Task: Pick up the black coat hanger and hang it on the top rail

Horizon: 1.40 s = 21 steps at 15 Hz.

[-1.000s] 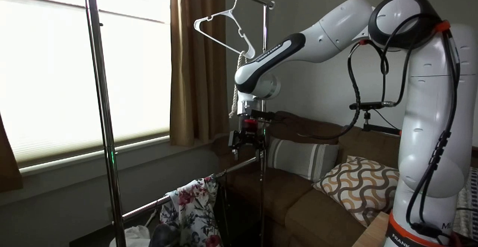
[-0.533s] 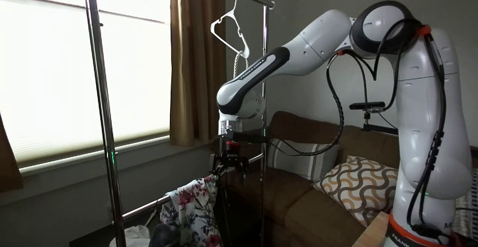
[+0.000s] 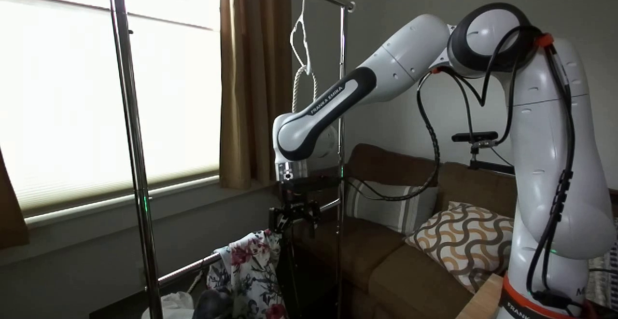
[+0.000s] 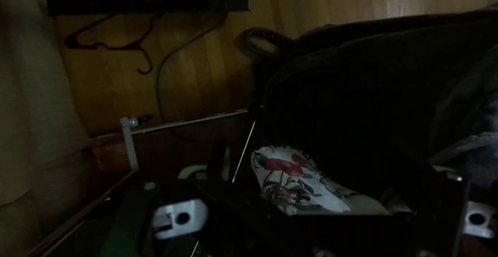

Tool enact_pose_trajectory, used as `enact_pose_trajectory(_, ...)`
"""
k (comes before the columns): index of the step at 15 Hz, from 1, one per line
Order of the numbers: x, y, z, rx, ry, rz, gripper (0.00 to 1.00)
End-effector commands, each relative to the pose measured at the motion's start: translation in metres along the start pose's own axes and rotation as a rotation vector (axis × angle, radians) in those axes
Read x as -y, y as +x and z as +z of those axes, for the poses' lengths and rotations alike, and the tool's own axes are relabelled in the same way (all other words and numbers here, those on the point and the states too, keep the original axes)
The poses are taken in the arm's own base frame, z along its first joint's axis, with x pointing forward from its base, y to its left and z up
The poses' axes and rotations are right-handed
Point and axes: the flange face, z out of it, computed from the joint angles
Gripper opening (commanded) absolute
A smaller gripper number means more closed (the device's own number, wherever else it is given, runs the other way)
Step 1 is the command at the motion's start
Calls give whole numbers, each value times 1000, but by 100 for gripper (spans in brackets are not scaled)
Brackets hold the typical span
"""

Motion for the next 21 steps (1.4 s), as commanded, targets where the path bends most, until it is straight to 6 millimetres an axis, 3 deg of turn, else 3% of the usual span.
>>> enact_pose_trajectory(1, 40, -17, 28, -77, -70, 114, 100)
enact_pose_trajectory(4, 70, -33, 67, -19, -42, 309, 100)
enact_pose_trajectory(8, 79, -49, 123, 1, 71, 496, 100)
enact_pose_trajectory(9, 81, -43, 100, -5, 21, 416, 100)
enact_pose_trajectory(12, 79, -45, 125, 3, 54, 464, 100)
enact_pose_trajectory(17, 79, -44, 123, 0, 60, 475, 100)
enact_pose_trajectory(21, 58, -22, 115, -222, 285, 514, 100)
